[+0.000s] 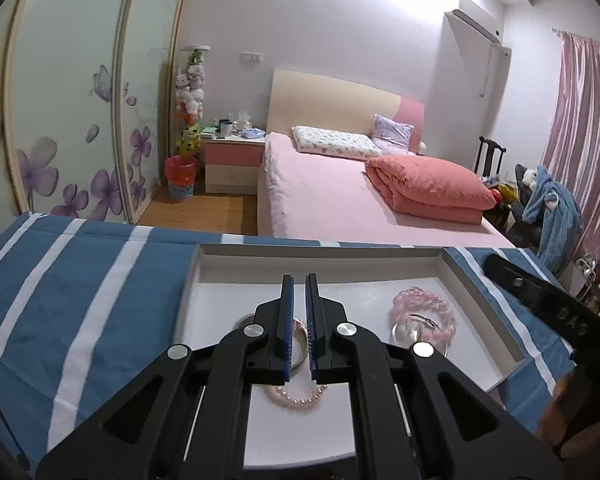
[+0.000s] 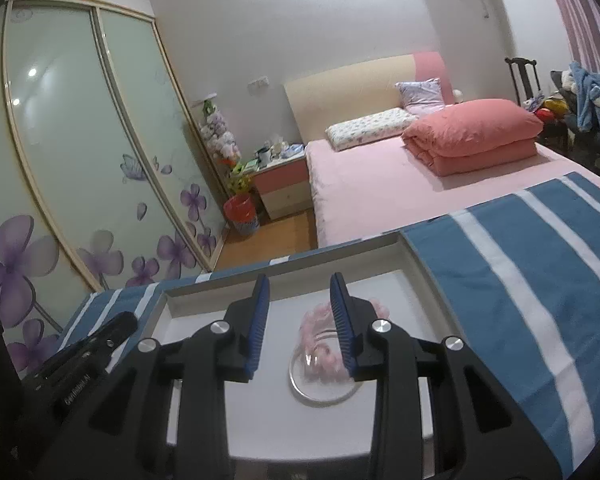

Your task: Organize jewelry

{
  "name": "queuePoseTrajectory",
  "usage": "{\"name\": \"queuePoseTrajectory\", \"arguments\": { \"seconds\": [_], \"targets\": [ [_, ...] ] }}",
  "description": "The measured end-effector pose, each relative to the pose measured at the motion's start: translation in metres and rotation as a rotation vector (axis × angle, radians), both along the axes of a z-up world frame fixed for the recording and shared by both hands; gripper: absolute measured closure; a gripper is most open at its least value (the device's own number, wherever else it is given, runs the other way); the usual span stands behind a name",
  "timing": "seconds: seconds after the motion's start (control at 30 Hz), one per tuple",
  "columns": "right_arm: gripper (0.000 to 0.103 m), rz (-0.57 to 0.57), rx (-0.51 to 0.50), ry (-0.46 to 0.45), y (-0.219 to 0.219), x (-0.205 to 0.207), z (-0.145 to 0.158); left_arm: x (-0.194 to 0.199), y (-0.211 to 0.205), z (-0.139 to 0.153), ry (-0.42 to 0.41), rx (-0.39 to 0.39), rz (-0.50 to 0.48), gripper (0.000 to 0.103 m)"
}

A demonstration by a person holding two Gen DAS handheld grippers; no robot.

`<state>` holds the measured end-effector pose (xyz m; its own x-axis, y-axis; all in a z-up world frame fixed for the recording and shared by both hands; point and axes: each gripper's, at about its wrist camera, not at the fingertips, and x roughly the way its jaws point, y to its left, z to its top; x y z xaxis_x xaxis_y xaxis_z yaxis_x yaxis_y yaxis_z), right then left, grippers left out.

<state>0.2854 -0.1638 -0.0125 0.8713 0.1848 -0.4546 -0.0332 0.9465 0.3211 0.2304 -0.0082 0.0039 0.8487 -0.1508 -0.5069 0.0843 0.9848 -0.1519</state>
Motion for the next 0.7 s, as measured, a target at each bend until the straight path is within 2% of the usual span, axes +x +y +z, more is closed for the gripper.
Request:
{"name": "queuePoseTrajectory", "arguments": {
  "seconds": [0.3,0.7],
  "targets": [
    [0.07,-0.003,-0.039,-0.025,-0.005,-0.036,0.01,-0.03,0.023,0.012,-0.032,0.007,0.048,0.096],
    [0.07,0.041,-0.099,0.089,-0.003,-0.08,-0.016,-0.074,0.051,-0.01,0.037,0.04,0.055,0.096]
  ]
}}
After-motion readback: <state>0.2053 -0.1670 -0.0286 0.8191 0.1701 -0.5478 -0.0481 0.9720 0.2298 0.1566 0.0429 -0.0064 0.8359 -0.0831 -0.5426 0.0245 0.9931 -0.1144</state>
